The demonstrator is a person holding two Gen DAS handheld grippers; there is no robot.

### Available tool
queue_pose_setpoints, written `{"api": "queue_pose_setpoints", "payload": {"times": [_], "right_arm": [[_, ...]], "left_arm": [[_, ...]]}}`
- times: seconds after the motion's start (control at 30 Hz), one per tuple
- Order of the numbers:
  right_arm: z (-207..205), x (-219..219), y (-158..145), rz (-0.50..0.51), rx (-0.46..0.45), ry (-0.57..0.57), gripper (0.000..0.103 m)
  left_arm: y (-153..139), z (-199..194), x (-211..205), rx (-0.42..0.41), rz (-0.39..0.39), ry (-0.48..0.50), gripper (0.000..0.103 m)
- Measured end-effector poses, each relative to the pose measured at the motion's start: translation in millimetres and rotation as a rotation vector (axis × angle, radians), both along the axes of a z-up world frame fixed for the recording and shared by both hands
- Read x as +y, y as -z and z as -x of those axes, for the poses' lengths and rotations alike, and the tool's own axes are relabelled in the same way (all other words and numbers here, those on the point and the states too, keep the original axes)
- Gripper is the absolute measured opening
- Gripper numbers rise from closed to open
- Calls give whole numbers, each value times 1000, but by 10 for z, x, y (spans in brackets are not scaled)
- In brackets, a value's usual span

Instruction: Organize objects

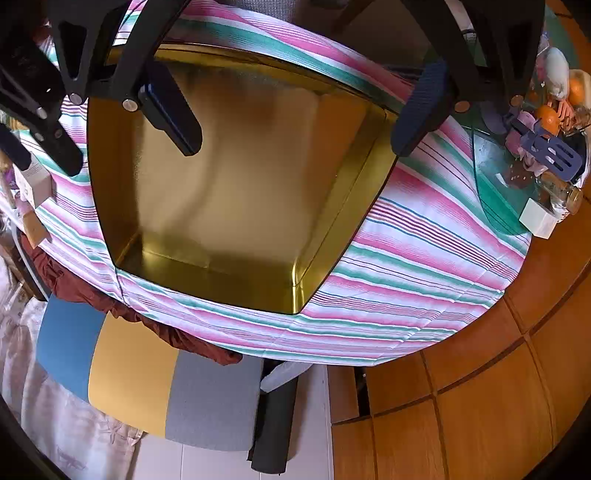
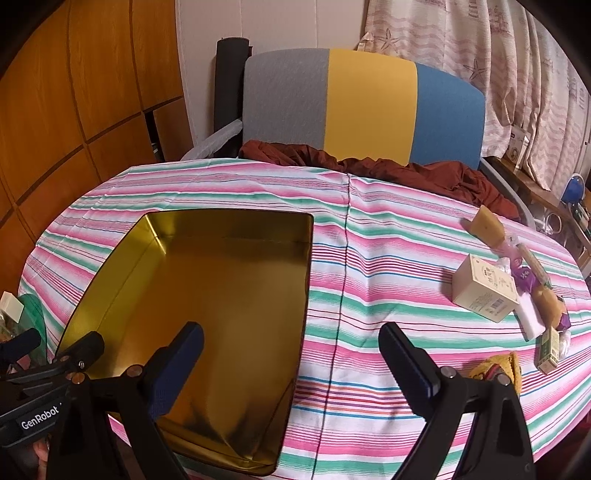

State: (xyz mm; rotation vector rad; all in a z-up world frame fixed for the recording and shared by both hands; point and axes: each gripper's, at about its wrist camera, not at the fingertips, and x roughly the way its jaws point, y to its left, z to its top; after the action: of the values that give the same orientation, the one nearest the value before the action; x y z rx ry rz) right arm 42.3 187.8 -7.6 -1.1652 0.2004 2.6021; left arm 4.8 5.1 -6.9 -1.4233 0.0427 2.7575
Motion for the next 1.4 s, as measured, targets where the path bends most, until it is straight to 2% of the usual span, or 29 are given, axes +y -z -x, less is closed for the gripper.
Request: {"api": "queue_pose_setpoints", "payload": {"times": [0.07,0.17,0.27,0.43,0.53,0.57,0.67,0.8,0.87,0.97,1.07,1.17,1.27,1.4], "right_arm": [[-24,41,-21,0,14,12,97],[-68,99,-72,4,53,12,103],[-119,157,-108,6,91,-14,103],[-218,294,-86,5,52,-18,103],[-375,467,-82,10,53,23,101],[-437,524,-80,4,55,37,99],[-625,776,-40,-32,48,92,90],[-922,1207,50,-79,37,203,79],[-1128,1520,91,-63,55,293,76],[-1483,2039,197,3,83,451,65],[-1757,2456,314,-6,77,608,56],[-1884,2781,449,15,64,665,51],[-1912,3061,600,82,40,708,50],[-1835,3252,762,121,24,728,45]], "left_arm": [[1,-15,14,0,22,-9,103],[-6,-30,57,6,44,5,103],[-9,-46,104,7,34,25,103],[10,-65,182,-10,-57,69,103],[43,-98,237,-21,-165,122,103],[52,-115,263,-26,-213,143,103],[49,-171,374,-29,-287,183,103],[-11,-268,636,-4,-296,266,103],[-54,-334,801,11,-276,323,103],[-61,-418,998,-2,-301,403,103],[-40,-517,1199,-37,-322,463,103],[-16,-569,1393,-52,-311,502,103],[18,-605,1542,-60,-297,535,103],[46,-661,1659,-69,-288,575,103]]}}
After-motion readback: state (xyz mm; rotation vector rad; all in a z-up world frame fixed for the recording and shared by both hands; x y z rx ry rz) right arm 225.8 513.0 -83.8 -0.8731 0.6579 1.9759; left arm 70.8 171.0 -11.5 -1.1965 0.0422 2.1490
